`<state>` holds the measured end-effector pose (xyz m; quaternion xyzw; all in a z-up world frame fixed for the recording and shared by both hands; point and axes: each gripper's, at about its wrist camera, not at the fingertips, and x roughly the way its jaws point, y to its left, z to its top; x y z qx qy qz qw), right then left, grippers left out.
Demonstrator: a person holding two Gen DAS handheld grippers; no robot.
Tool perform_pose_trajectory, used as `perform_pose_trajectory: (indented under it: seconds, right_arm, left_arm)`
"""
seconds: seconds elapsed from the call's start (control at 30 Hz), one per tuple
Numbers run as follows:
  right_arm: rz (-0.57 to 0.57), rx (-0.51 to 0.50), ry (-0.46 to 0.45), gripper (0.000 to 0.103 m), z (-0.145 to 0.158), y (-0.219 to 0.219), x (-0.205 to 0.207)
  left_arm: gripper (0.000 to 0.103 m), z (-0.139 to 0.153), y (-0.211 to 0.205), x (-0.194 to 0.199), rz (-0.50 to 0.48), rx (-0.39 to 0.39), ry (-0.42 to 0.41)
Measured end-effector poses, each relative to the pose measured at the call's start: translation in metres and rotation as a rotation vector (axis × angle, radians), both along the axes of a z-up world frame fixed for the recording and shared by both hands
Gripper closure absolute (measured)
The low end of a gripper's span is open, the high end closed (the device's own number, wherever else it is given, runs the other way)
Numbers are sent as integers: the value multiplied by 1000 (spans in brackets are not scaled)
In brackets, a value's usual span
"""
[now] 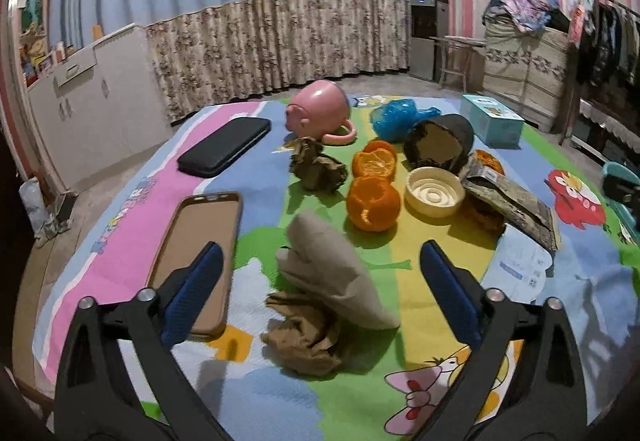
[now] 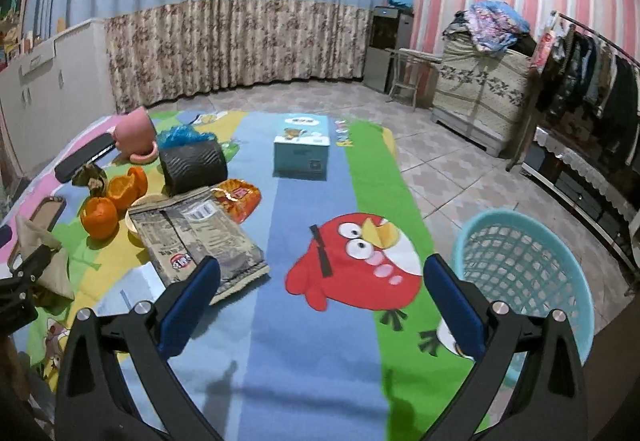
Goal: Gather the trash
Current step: 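Reach the right gripper to the grey snack packet and grasp it, then carry the grey snack packet with the right gripper over the blue basket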
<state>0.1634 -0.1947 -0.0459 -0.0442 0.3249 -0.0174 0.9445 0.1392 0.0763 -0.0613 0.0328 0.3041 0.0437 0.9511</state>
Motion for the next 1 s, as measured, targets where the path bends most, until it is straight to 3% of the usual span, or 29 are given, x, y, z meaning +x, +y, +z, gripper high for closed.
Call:
perform_pose_trajectory:
  seconds: [0.07, 0.17, 0.33, 0.4, 0.67, 0.87, 0.93, 0.97, 1.0]
  right_arm:
    - [29, -8, 31, 4, -4, 11, 9]
    - [68, 28, 62, 4, -9, 25, 16]
    - [111, 39, 94, 4, -15, 50, 24]
    - [121, 34, 100, 4, -17, 56, 25]
    - [160, 17, 135, 4, -24, 80, 32]
    - [194, -5, 173, 17, -30, 99, 47]
    - [211, -33, 197, 28, -36, 103, 53]
    - [217, -32, 205, 44, -38, 103, 55]
    - [219, -14, 213, 54, -37, 100, 58]
  left_arm:
    - [20, 2, -2, 2, -16, 5, 4]
    - [39, 1, -1, 3, -39, -9, 20]
    - [81, 1, 4, 7, -57, -17, 44]
    - [91, 3, 8, 10, -67, -29, 54]
    - [94, 36, 30, 24, -60, -67, -1]
    - [94, 55, 49, 45, -50, -97, -24]
    - [94, 56, 50, 48, -51, -87, -29]
    - [94, 56, 50, 49, -53, -85, -29]
    - [94, 56, 51, 51, -55, -85, -26]
